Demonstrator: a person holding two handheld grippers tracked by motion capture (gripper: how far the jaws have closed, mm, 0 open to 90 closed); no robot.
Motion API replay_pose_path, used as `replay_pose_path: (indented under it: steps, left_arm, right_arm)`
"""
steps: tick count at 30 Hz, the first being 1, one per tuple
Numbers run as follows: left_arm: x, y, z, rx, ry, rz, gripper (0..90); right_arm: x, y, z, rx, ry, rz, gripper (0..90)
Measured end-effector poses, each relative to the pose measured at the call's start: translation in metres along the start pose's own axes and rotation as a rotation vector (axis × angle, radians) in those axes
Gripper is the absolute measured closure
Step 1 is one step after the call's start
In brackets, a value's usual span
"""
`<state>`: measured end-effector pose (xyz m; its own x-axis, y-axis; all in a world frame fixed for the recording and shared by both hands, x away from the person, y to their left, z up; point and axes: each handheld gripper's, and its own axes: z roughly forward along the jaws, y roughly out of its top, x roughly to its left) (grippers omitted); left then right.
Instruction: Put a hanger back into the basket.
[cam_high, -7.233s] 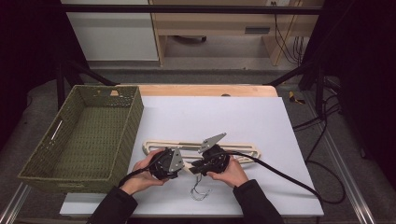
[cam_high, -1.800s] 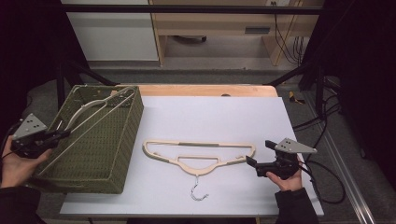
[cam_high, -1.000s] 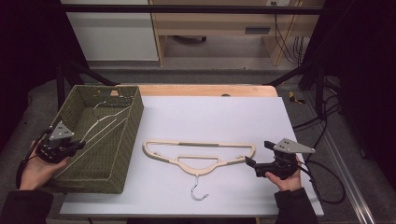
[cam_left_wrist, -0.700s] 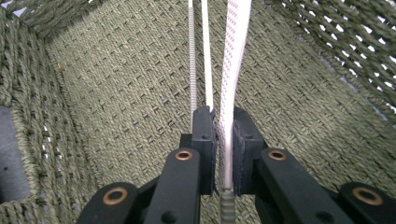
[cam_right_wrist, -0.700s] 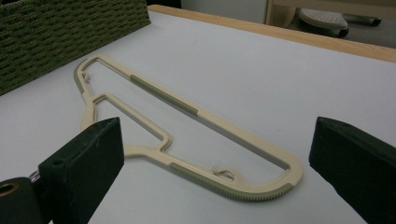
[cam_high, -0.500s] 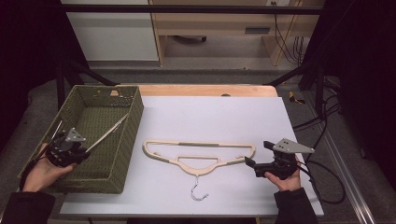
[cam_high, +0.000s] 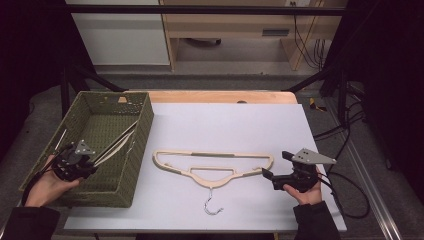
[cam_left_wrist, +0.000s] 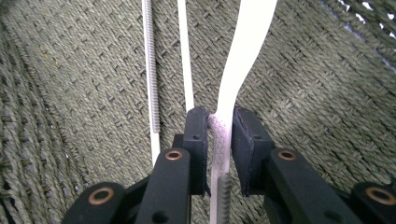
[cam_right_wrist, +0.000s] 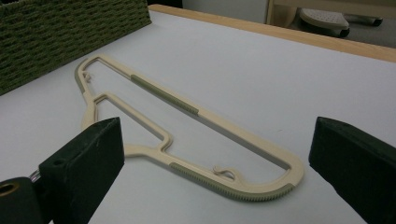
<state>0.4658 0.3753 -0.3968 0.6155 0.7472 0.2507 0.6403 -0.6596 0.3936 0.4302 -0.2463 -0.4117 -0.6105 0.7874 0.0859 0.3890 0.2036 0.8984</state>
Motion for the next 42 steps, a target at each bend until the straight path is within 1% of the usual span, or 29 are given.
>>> replay_pose_path:
  steps: [6,10,11,14,15,16,17,18,20,21,23,24,25,27,28,29,30,31,32,33,34,35,36,37,38,39,40,41,42]
  left_arm:
    - [-0.001,0.0,0.0,0.005,-0.003,0.011,71.1]
    - [-0.001,0.001,0.0,0.005,-0.004,0.013,65.2]
    - [-0.001,0.0,-0.001,-0.007,0.002,0.012,62.5]
    - [-0.001,0.0,-0.003,-0.03,-0.003,0.006,55.4]
    - [-0.001,-0.001,-0.006,-0.072,-0.006,-0.017,52.4]
    - [-0.001,-0.001,-0.008,-0.101,-0.013,-0.029,49.7]
    - [-0.001,-0.001,-0.008,-0.101,-0.013,-0.029,46.9]
    - [-0.001,-0.001,-0.01,-0.117,-0.008,-0.032,46.9]
    - [-0.003,0.0,-0.017,-0.165,0.0,-0.041,42.6]
    - [-0.005,0.002,-0.023,-0.206,0.003,-0.046,36.7]
    - [-0.01,0.006,-0.04,-0.315,0.0,-0.061,32.0]
    - [-0.01,0.006,-0.04,-0.315,0.0,-0.061,29.2]
    - [-0.012,0.007,-0.046,-0.356,-0.002,-0.068,29.2]
    - [-0.018,0.011,-0.057,-0.436,-0.022,-0.079,24.9]
    - [-0.024,0.015,-0.065,-0.493,-0.028,-0.082,22.2]
    - [-0.032,0.018,-0.069,-0.531,-0.021,-0.097,21.8]
    - [-0.032,0.018,-0.069,-0.531,-0.021,-0.097,21.1]
    - [-0.037,0.021,-0.073,-0.552,-0.017,-0.092,20.7]
    - [-0.041,0.023,-0.074,-0.581,-0.025,-0.097,20.4]
    - [-0.049,0.027,-0.077,-0.629,-0.045,-0.104,19.8]
    - [-0.053,0.029,-0.079,-0.651,-0.052,-0.1,19.3]
    - [-0.06,0.033,-0.081,-0.685,-0.068,-0.098,19.3]
    - [-0.066,0.037,-0.082,-0.712,-0.088,-0.102,17.1]
    - [-0.076,0.043,-0.082,-0.75,-0.119,-0.101,16.4]
    - [-0.076,0.043,-0.082,-0.75,-0.119,-0.101,15.5]
    - [-0.089,0.051,-0.079,-0.786,-0.149,-0.091,14.6]
    - [-0.096,0.054,-0.077,-0.8,-0.162,-0.087,14.2]
    - [-0.096,0.054,-0.077,-0.8,-0.162,-0.087,13.4]
    - [-0.105,0.058,-0.073,-0.816,-0.182,-0.088,12.4]
  right_arm:
    - [0.0,0.0,0.0,-0.002,-0.001,-0.001,3.9]
    - [0.0,0.0,0.0,-0.003,0.001,-0.001,3.8]
    - [0.0,0.0,0.0,-0.004,0.002,0.0,3.8]
    - [0.0,0.0,-0.001,-0.007,0.005,0.002,3.9]
    - [0.0,0.0,-0.001,-0.01,0.007,0.0,3.8]
    - [0.0,0.0,-0.001,-0.009,0.007,0.002,3.8]
    - [0.001,0.001,-0.001,-0.011,0.009,0.004,3.8]
    - [0.001,0.001,-0.001,-0.011,0.009,0.004,3.8]
    - [0.0,0.001,-0.002,-0.018,0.01,-0.002,3.8]
    - [0.001,0.002,-0.003,-0.024,0.016,-0.005,3.8]
    - [0.002,0.003,-0.003,-0.028,0.019,-0.004,3.9]
    - [0.002,0.003,-0.003,-0.028,0.019,-0.004,3.9]
    - [0.002,0.003,-0.004,-0.032,0.02,-0.003,3.8]
    - [0.003,0.004,-0.004,-0.037,0.022,-0.005,3.8]
    - [0.004,0.005,-0.005,-0.041,0.03,-0.012,3.6]
    - [0.005,0.005,-0.005,-0.044,0.033,-0.012,3.6]
    - [0.005,0.005,-0.005,-0.044,0.033,-0.012,3.6]
    - [0.006,0.007,-0.005,-0.052,0.041,-0.012,3.6]
    - [0.007,0.007,-0.004,-0.054,0.041,-0.011,3.6]
    - [0.009,0.008,-0.004,-0.05,0.044,-0.008,3.7]
    - [0.009,0.008,-0.003,-0.05,0.045,-0.011,3.7]
    - [0.009,0.008,-0.003,-0.05,0.045,-0.011,3.7]
    - [0.011,0.008,-0.002,-0.048,0.053,-0.02,3.7]
    - [0.013,0.009,-0.001,-0.045,0.057,-0.024,3.7]
    - [0.013,0.009,-0.001,-0.045,0.057,-0.024,3.7]
    - [0.015,0.011,0.0,-0.044,0.067,-0.033,3.8]
    - [0.017,0.012,0.001,-0.046,0.068,-0.032,3.9]
    - [0.018,0.013,0.001,-0.046,0.076,-0.035,4.0]
    - [0.021,0.014,0.003,-0.049,0.084,-0.04,4.3]
